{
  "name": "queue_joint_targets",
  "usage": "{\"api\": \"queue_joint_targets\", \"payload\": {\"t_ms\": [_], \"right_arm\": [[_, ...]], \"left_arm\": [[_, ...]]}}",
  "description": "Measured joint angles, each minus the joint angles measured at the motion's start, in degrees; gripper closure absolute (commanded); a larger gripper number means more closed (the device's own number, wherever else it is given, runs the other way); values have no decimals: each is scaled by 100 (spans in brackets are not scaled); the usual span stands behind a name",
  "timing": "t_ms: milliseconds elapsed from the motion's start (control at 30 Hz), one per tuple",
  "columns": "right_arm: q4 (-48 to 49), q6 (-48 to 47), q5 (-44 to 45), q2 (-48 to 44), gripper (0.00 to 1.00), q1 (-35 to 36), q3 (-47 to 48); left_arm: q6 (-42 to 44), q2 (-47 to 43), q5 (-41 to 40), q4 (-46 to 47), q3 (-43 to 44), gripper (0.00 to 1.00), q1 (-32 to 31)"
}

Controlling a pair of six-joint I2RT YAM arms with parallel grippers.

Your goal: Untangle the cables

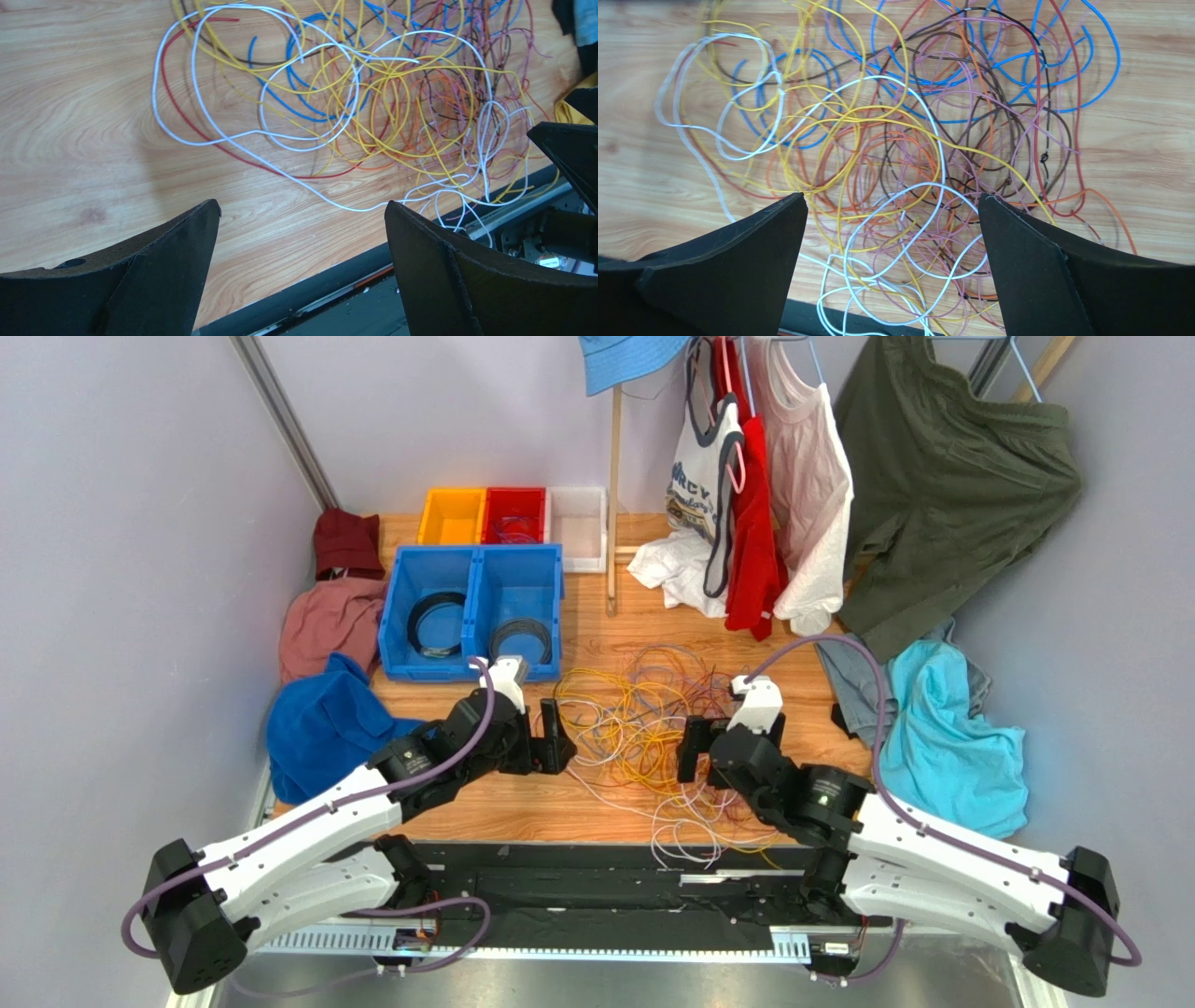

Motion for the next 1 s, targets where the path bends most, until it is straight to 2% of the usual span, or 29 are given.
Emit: {"api": "queue_joint_targets", "payload": {"t_ms": [133,267,467,567,933,1000], "right_arm": [[208,-35,-127,-625,4,0,-317],[197,-15,-127,-841,5,0,-516],[61,33,-120,-946,5,0,-522],[-42,68,-120,-1084,5,0,-529],[-179,164,-136,-1340,5,0,-717],[-181,175,-144,-1340,5,0,-717]], "left_arm": [[79,20,356,525,-236,9,0],[94,428,586,1019,-245,12,-133],[275,2159,210,896,1086,13,-1119],[269,2754,118,1075,1392,14,-1403],[166,4251,68,1377,1394,15,-1408],[157,4352,31,1438,1462,20,-1408]]}}
